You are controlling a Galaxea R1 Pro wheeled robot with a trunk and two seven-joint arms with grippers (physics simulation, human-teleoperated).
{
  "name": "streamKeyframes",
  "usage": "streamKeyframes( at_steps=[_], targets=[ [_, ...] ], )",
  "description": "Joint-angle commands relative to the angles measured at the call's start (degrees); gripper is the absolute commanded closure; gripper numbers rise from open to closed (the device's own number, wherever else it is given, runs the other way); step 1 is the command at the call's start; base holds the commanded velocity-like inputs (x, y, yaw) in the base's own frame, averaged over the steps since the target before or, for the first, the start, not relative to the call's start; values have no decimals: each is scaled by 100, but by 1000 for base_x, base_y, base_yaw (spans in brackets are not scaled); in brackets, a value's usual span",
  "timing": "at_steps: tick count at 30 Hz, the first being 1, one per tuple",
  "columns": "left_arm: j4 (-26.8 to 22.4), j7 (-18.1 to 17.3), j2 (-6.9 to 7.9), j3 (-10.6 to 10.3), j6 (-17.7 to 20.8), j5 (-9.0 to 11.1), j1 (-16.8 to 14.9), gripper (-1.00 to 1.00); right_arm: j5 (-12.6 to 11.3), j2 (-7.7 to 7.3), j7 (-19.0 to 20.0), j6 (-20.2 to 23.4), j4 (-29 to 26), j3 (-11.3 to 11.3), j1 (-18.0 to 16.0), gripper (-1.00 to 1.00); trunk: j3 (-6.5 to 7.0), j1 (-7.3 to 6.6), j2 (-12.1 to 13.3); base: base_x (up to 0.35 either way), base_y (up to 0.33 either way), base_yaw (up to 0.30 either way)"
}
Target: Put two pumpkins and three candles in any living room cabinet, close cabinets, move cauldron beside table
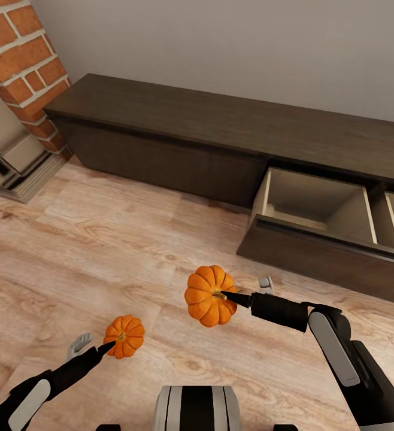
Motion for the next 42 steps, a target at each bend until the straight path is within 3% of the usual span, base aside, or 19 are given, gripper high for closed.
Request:
streamKeyframes(
  at_steps=[1,42],
  targets=[
    [-4,2,9,-17,31,57,-1,-100,-27,-2,-2,31,0,3,-3,100,-3,0,-1,75,-122,0],
    [14,4,13,23,31,66,3,-100,-27,-2,-2,36,9,3,-3,100,-3,0,-1,62,23,0]
  ],
)
